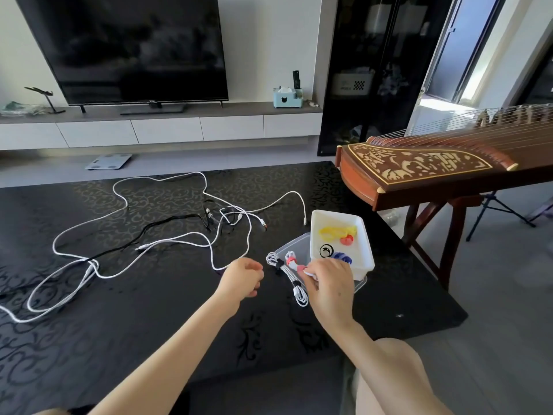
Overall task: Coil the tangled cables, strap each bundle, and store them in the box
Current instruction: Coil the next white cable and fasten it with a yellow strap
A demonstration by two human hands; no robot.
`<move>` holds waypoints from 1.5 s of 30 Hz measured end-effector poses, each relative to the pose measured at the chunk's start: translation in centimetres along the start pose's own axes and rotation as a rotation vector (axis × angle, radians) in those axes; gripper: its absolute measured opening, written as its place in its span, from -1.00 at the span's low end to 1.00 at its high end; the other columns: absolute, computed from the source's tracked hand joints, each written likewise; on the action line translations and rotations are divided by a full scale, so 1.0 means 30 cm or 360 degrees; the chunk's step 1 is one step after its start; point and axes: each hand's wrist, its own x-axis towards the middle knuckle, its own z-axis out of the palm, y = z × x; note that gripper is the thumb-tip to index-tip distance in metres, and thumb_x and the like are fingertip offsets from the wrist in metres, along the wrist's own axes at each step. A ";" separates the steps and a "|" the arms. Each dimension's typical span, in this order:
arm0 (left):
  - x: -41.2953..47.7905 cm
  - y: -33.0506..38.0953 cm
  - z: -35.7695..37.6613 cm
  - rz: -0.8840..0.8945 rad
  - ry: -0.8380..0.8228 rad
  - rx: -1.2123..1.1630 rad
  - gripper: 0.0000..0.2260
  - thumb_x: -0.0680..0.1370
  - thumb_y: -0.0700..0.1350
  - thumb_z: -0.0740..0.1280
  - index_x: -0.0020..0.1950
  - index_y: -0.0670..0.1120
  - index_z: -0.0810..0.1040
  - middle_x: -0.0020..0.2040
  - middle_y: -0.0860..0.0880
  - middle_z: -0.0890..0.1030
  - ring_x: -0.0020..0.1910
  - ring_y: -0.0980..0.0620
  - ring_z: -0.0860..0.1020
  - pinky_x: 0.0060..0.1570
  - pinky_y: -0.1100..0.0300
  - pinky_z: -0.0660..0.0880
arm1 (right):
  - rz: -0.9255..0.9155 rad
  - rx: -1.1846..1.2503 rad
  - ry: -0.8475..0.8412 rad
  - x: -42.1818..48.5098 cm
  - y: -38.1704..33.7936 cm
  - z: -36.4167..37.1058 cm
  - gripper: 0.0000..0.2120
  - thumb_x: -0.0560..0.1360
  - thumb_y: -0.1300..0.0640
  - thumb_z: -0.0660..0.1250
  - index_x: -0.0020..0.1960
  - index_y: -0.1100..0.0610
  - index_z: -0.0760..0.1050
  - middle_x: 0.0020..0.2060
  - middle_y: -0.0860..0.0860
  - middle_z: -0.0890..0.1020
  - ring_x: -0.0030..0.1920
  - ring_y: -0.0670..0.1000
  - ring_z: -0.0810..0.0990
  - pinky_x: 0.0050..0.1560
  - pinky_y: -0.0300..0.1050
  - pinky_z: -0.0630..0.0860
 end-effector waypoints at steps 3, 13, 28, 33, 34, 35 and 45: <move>0.030 -0.035 0.020 -0.0079 -0.0052 -0.0032 -0.86 0.53 -0.28 0.24 0.03 -0.13 0.53 -0.19 -0.03 0.55 -0.21 0.04 0.53 -0.13 0.16 0.56 | -0.0139 -0.0362 -0.0054 0.009 0.028 0.070 -0.79 0.38 0.22 0.49 -0.34 0.16 0.49 -0.40 -0.03 0.55 -0.31 0.06 0.53 -0.10 -0.05 0.44; 0.207 -0.204 -0.128 0.0686 0.0573 0.1375 -0.70 0.55 -0.10 0.26 0.29 -0.05 0.49 0.28 -0.02 0.52 0.24 -0.09 0.46 0.15 0.13 0.35 | -0.0138 -0.0601 -0.0676 0.067 -0.039 0.110 -0.86 0.22 0.04 0.46 -0.27 0.09 0.65 -0.02 0.06 0.66 0.08 0.14 0.58 0.28 0.31 0.34; 0.059 -0.250 -0.452 0.1282 0.0444 0.1208 -0.94 0.54 -0.17 0.35 -0.06 -0.11 0.61 -0.16 0.03 0.63 -0.14 -0.04 0.56 -0.13 0.14 0.46 | -0.0355 0.0213 -0.0801 0.138 -0.325 0.385 -0.85 0.53 0.24 0.26 -0.16 0.22 0.57 -0.30 0.11 0.62 -0.22 0.17 0.57 -0.13 -0.07 0.47; 0.012 -0.191 -0.594 0.1156 0.0825 0.0997 -0.91 0.56 -0.21 0.31 -0.13 -0.17 0.52 -0.28 0.05 0.50 -0.27 -0.04 0.49 -0.27 0.24 0.22 | -0.0566 0.0306 -0.0479 0.348 -0.506 0.243 -0.91 0.43 0.36 0.26 -0.15 0.24 0.52 -0.33 0.08 0.53 -0.26 0.12 0.50 -0.30 -0.02 0.40; 0.019 -0.179 -0.612 0.1096 0.0879 0.0922 -0.89 0.58 -0.21 0.28 -0.15 -0.16 0.49 -0.30 0.07 0.46 -0.30 0.00 0.46 -0.30 0.25 0.19 | -0.0566 0.0341 -0.0386 0.399 -0.532 0.206 -0.91 0.45 0.35 0.23 -0.15 0.26 0.51 -0.34 0.10 0.52 -0.28 0.12 0.48 -0.29 0.01 0.40; 0.025 -0.166 -0.631 0.1041 0.0915 0.0821 -0.87 0.59 -0.20 0.26 -0.16 -0.13 0.46 -0.31 0.08 0.45 -0.34 0.05 0.44 -0.32 0.28 0.21 | -0.0552 0.0394 -0.0272 0.453 -0.555 0.166 -0.88 0.47 0.35 0.19 -0.15 0.28 0.51 -0.35 0.13 0.53 -0.30 0.13 0.47 -0.28 0.04 0.41; -0.014 0.023 -0.720 0.0730 0.0435 -0.0216 -0.59 0.60 0.07 0.21 -0.41 -0.06 0.40 -0.49 0.03 0.36 -0.54 0.06 0.35 -0.28 0.07 0.58 | -0.0097 0.0731 0.0228 0.682 -0.597 -0.085 -0.82 0.61 0.21 0.15 -0.02 0.21 0.53 -0.37 -0.09 0.47 -0.39 -0.10 0.36 -0.34 -0.25 0.26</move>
